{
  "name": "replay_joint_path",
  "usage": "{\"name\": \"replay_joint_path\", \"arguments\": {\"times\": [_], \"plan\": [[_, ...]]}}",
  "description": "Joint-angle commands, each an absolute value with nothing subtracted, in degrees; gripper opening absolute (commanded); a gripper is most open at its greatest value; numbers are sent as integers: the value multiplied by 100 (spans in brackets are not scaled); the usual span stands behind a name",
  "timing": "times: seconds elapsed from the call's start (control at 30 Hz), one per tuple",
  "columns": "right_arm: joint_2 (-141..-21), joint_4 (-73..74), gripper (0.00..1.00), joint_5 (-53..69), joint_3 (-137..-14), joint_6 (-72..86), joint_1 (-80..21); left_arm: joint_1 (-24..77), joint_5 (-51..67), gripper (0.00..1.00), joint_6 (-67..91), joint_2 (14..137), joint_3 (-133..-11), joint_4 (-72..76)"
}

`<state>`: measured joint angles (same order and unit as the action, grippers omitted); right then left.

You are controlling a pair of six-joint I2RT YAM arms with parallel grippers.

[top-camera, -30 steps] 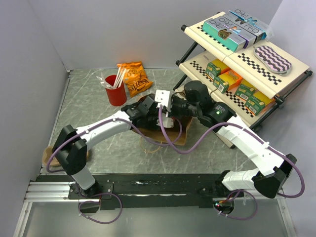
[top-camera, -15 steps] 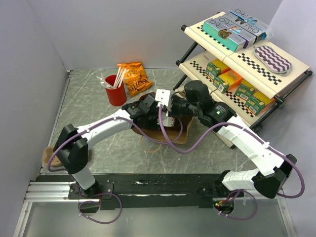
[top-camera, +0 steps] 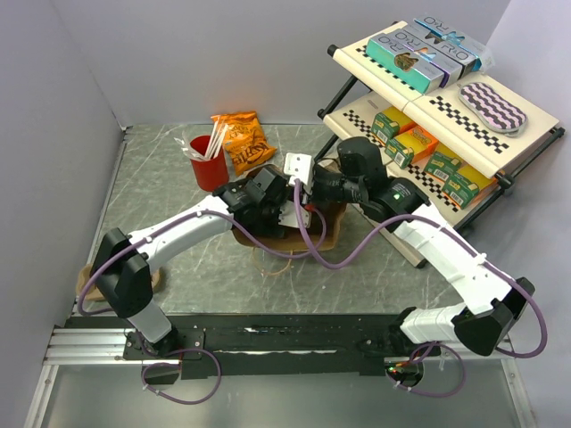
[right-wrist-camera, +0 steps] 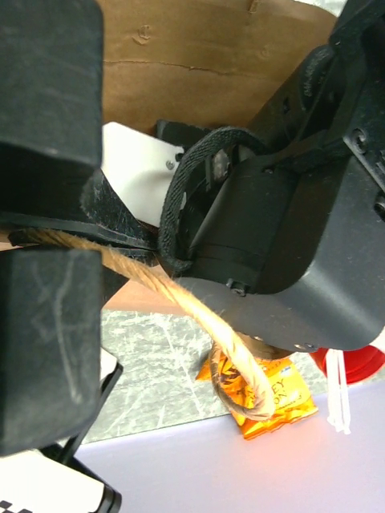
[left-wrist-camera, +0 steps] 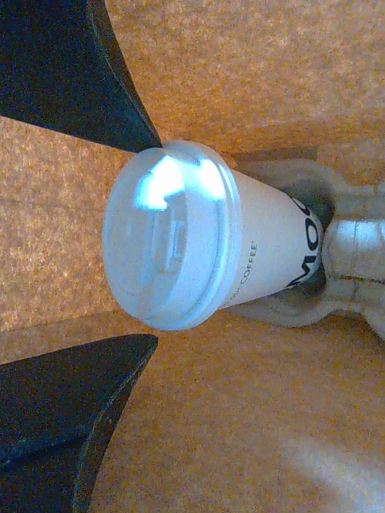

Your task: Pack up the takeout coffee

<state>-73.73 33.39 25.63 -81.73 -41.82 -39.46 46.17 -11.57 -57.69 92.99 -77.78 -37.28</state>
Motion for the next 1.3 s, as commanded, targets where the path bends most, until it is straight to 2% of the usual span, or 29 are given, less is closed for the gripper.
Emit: {"name": "replay_joint_path", "arguments": {"times": [0.0, 0.63, 1.27], "plan": [[-7462, 3410, 0, 3023, -8543, -4131, -3867, 4553, -705, 99, -5476, 8956, -8296, -4104], [-8393, 4710, 0, 3928, -9852, -3885, -3402, 4447, 0, 99, -5212, 8982, -8841, -5053], [-9342, 5309, 0, 4069, -10872, -3560, -3024, 4368, 685, 99, -4975, 8833, -9140, -5326]]}}
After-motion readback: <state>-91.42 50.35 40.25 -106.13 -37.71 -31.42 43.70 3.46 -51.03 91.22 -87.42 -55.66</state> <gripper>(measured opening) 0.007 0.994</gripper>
